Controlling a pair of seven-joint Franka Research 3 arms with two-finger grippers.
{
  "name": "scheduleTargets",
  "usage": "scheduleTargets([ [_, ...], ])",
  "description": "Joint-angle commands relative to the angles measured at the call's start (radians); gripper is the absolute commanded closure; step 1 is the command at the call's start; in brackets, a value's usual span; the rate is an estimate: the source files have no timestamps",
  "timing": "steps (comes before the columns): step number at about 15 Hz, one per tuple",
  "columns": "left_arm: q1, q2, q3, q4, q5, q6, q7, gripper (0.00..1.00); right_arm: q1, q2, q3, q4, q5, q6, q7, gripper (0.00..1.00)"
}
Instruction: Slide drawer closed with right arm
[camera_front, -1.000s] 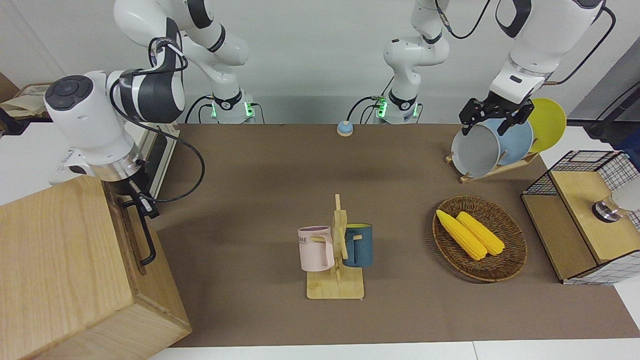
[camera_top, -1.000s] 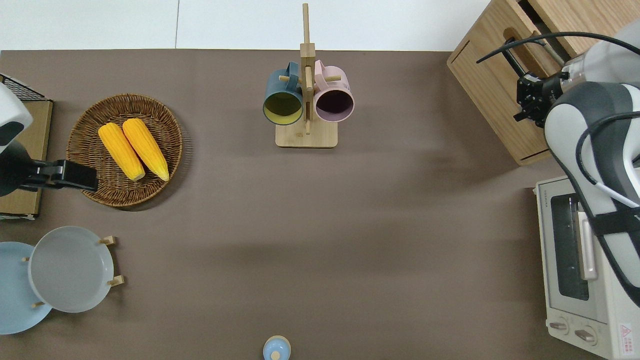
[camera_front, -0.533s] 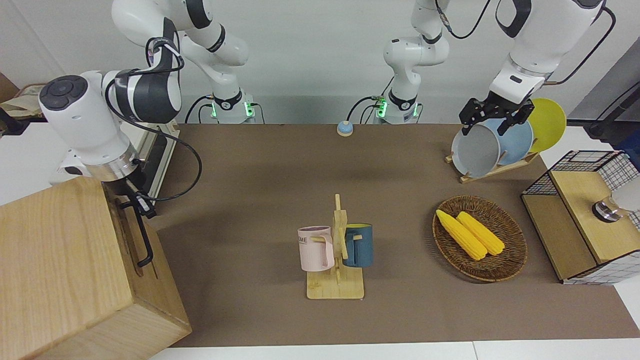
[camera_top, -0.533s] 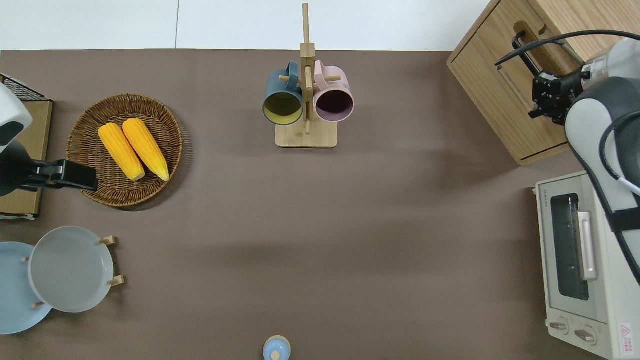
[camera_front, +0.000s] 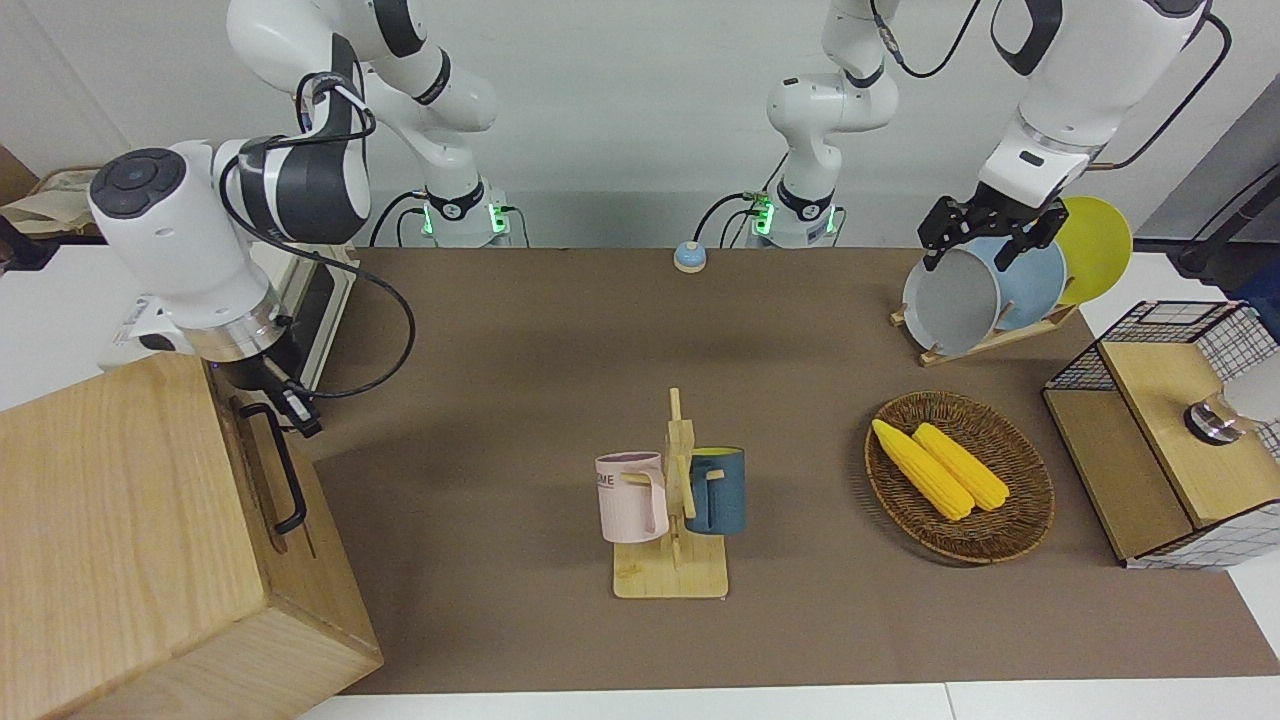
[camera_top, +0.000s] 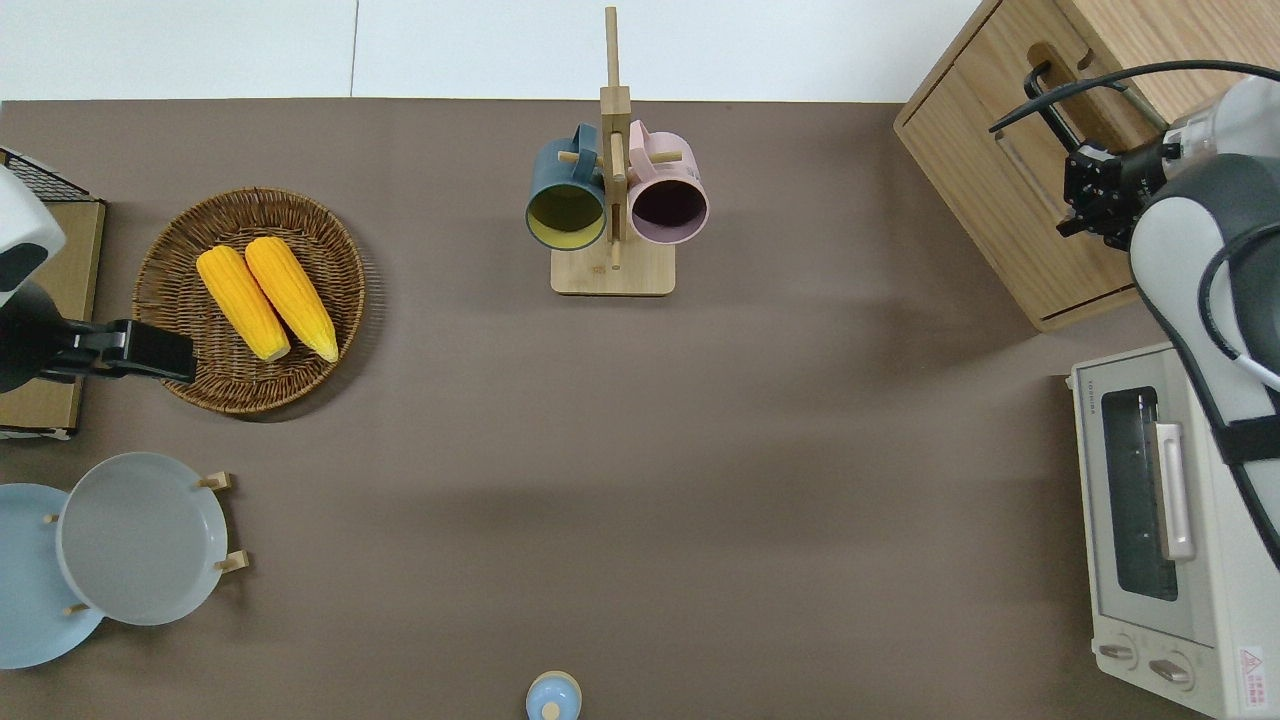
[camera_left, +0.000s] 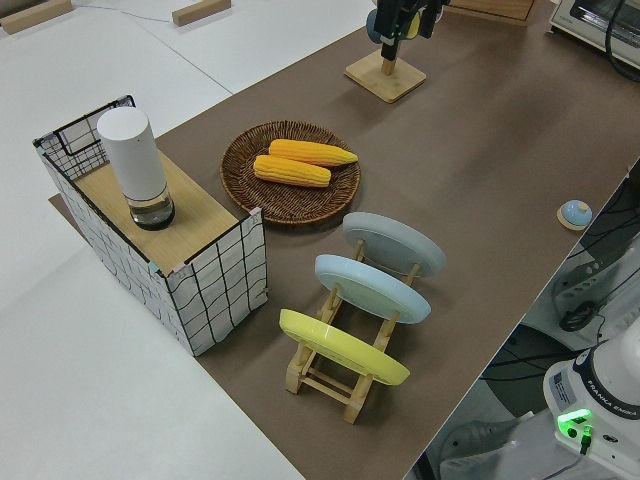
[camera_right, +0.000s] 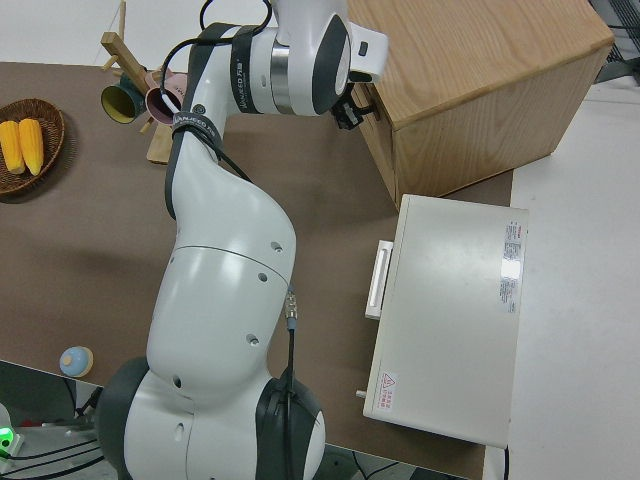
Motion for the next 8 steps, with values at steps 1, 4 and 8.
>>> scheduleTargets([
  [1,0.004,0.013,-0.006,0.026,0.017,-0.020,0.010,0.01,0.085,-0.022,0.031,0.015,-0.010,-0.077,-0.018,1.000],
  [4,0.004,0.011,-0.006,0.026,0.017,-0.020,0.010,0.01,0.145,-0.095,0.033,-0.030,-0.005,-0.122,-0.048,1.000],
  [8,0.004,0.011,-0.006,0.026,0.017,-0.020,0.010,0.01,0.188,-0.218,0.031,-0.132,-0.004,-0.121,-0.171,1.000],
])
